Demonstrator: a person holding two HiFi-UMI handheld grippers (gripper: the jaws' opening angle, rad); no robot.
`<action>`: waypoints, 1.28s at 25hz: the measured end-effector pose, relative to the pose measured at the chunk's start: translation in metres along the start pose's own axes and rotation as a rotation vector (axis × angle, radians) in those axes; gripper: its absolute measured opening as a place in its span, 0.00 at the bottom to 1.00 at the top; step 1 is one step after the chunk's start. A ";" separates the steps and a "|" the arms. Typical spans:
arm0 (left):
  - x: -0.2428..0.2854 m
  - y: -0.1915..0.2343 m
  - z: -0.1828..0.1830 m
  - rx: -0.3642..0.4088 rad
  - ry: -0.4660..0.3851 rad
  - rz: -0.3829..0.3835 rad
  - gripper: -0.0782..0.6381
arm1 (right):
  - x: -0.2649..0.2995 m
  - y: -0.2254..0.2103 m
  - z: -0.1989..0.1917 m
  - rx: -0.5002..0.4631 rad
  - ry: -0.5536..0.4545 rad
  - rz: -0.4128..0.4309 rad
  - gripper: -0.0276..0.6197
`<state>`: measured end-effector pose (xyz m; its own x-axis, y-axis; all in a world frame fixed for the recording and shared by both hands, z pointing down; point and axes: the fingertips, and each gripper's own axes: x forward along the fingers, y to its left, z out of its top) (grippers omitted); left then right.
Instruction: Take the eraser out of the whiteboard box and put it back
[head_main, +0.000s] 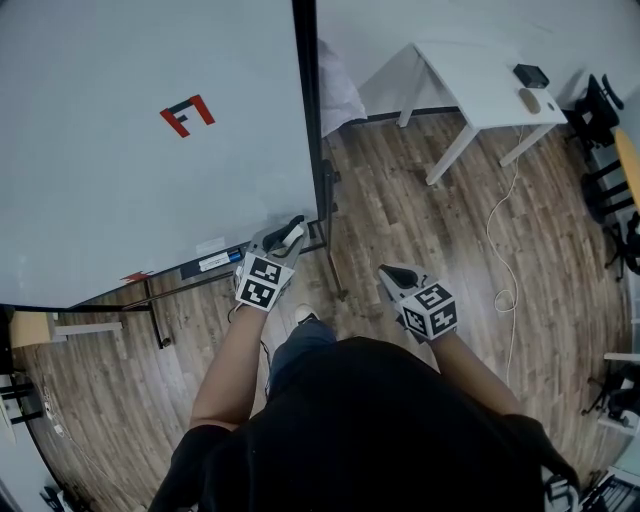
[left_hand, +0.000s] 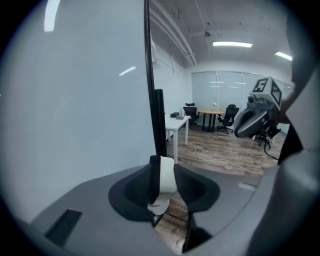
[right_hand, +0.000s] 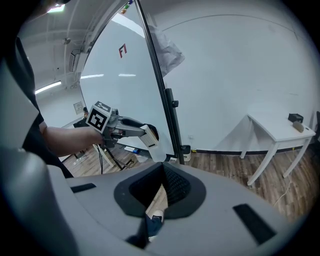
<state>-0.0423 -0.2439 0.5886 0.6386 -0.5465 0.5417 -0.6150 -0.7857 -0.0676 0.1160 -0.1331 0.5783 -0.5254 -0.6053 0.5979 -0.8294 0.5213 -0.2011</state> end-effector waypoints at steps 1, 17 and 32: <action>-0.002 -0.001 0.002 0.002 -0.002 0.003 0.31 | -0.001 0.001 0.000 0.000 -0.003 0.001 0.03; -0.043 -0.026 -0.001 -0.004 -0.005 0.057 0.31 | -0.031 -0.001 -0.012 -0.010 -0.027 0.001 0.03; -0.089 -0.059 -0.036 -0.040 0.028 0.113 0.31 | -0.059 0.008 -0.021 -0.060 -0.036 0.014 0.03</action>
<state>-0.0795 -0.1382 0.5743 0.5514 -0.6225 0.5554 -0.7009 -0.7067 -0.0963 0.1443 -0.0806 0.5581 -0.5443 -0.6183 0.5670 -0.8096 0.5643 -0.1618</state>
